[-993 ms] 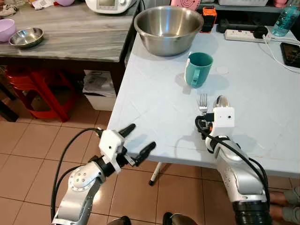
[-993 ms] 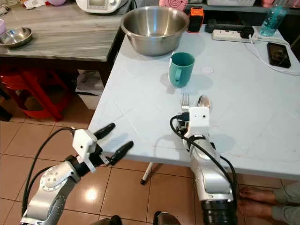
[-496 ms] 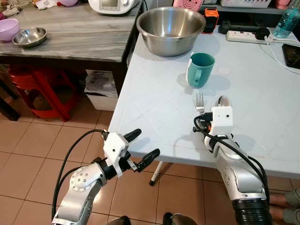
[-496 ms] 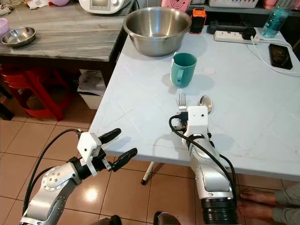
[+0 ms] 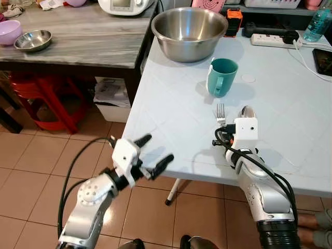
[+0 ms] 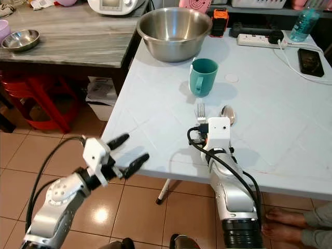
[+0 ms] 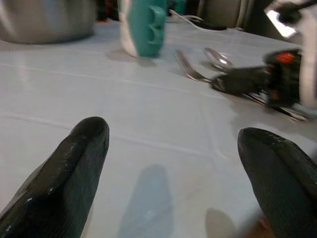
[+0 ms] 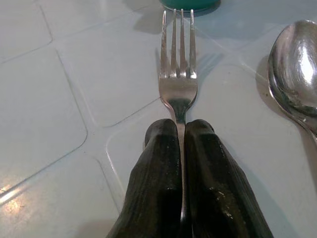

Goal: Setting the table

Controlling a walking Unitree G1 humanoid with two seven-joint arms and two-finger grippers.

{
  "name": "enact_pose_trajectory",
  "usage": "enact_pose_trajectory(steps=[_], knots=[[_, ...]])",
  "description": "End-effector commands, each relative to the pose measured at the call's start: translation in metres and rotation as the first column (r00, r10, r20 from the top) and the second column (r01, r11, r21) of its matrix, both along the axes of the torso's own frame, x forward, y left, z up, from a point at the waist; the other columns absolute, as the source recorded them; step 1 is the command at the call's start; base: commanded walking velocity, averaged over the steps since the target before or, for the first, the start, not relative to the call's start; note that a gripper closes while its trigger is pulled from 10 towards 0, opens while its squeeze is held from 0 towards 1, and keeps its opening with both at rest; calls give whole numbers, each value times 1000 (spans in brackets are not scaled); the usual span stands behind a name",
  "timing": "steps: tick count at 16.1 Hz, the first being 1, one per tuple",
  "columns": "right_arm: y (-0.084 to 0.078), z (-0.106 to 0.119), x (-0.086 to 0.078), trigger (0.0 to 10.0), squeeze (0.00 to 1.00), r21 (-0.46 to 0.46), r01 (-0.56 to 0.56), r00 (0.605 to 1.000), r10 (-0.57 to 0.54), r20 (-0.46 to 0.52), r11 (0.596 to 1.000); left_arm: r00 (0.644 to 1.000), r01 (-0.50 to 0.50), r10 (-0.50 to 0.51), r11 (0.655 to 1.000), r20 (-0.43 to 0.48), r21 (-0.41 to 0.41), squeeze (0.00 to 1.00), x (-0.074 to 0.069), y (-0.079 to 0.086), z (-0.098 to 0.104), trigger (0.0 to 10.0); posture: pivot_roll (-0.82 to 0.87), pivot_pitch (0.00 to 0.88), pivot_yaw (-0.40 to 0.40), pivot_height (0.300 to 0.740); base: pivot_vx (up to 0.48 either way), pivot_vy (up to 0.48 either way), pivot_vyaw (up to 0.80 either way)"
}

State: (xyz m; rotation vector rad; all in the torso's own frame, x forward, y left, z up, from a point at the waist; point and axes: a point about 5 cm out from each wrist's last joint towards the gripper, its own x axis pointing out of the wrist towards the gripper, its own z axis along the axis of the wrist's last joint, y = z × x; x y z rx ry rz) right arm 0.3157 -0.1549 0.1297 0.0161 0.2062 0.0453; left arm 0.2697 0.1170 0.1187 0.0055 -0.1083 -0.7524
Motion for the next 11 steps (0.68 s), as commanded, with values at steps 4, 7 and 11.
enact_pose_trajectory(steps=[4, 7, 11], knots=[[-9, 29, 2, 0, 0, 81, 101, 982, -113, 154, 992, 949, -316, 315, 947, -27, -53, 0, 20, 18, 6, 10000, -183, 187, 26, 740, 0, 0, 0], [-3, 42, -3, 10000, 0, 85, 81, 963, -100, 250, 993, 910, -414, 410, 906, -64, -91, 0, 27, 25, 7, 10000, -179, 185, 25, 740, 0, 0, 0], [11, 46, -6, 10000, 0, 67, 36, 955, -54, 293, 997, 913, -407, 404, 907, -49, -109, 0, 29, 22, 10, 10000, -177, 177, 26, 740, 0, 171, 0]])
